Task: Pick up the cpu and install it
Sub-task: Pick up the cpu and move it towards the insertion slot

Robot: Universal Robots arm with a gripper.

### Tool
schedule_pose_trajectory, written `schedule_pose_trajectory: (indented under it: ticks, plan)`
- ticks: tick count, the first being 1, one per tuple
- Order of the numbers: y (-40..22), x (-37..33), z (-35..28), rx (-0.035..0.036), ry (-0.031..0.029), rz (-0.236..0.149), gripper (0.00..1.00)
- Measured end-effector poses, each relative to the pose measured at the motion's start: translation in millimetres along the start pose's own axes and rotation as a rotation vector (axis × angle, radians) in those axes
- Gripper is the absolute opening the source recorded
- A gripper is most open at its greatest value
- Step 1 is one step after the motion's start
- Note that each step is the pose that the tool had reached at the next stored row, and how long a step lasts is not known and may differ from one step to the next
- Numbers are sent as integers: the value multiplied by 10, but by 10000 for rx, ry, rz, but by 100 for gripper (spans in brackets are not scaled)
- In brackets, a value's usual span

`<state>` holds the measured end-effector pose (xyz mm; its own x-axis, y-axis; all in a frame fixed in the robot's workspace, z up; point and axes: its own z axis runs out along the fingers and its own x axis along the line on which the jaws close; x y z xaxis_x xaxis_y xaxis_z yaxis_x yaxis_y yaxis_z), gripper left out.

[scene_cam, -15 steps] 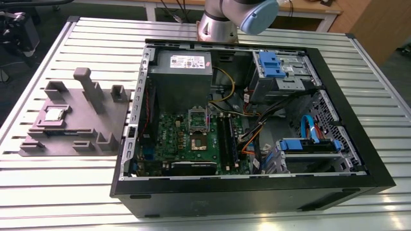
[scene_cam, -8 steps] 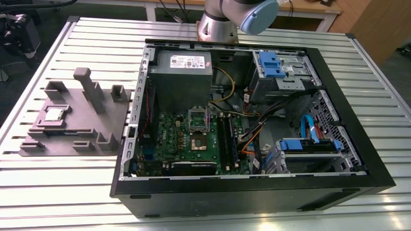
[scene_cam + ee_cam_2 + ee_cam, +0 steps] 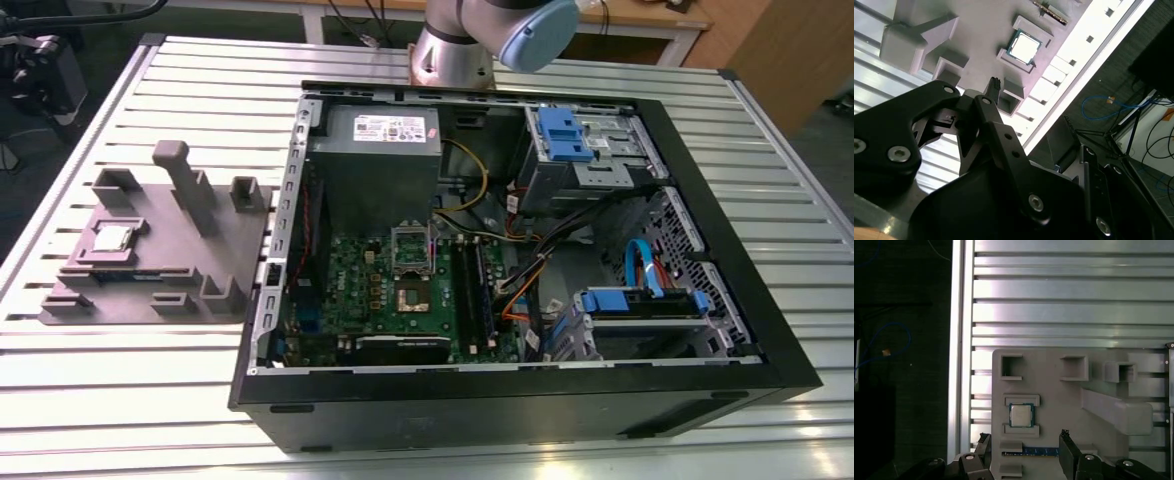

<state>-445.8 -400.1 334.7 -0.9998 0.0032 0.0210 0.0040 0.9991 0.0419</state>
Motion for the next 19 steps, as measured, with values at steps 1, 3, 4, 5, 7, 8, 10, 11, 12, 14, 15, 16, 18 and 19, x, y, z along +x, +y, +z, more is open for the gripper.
schedule_pose_trajectory:
  ticks: [1,3,4,5,7,8,10,11,12,14,15,16,18,19]
  plan:
    - [0,0,2,0,0,0,65]
    - [0,0,4,0,0,0,65]
    - [0,0,6,0,0,0,65]
    - [-2,0,9,0,-1,0,65]
    - [-6,0,17,0,0,-1,65]
    - [-8,0,20,0,0,-2,65]
    - [-9,-1,29,0,-1,-3,65]
    - [-9,-1,36,0,-1,-3,65]
    - [-10,-1,44,0,-1,-4,65]
    - [-11,-1,60,0,0,-5,65]
    - [-11,-1,68,0,0,-5,65]
    - [-11,-2,74,1,1,-5,65]
    - [-12,-2,91,0,0,-6,65]
    - [-12,-2,100,0,0,-6,65]
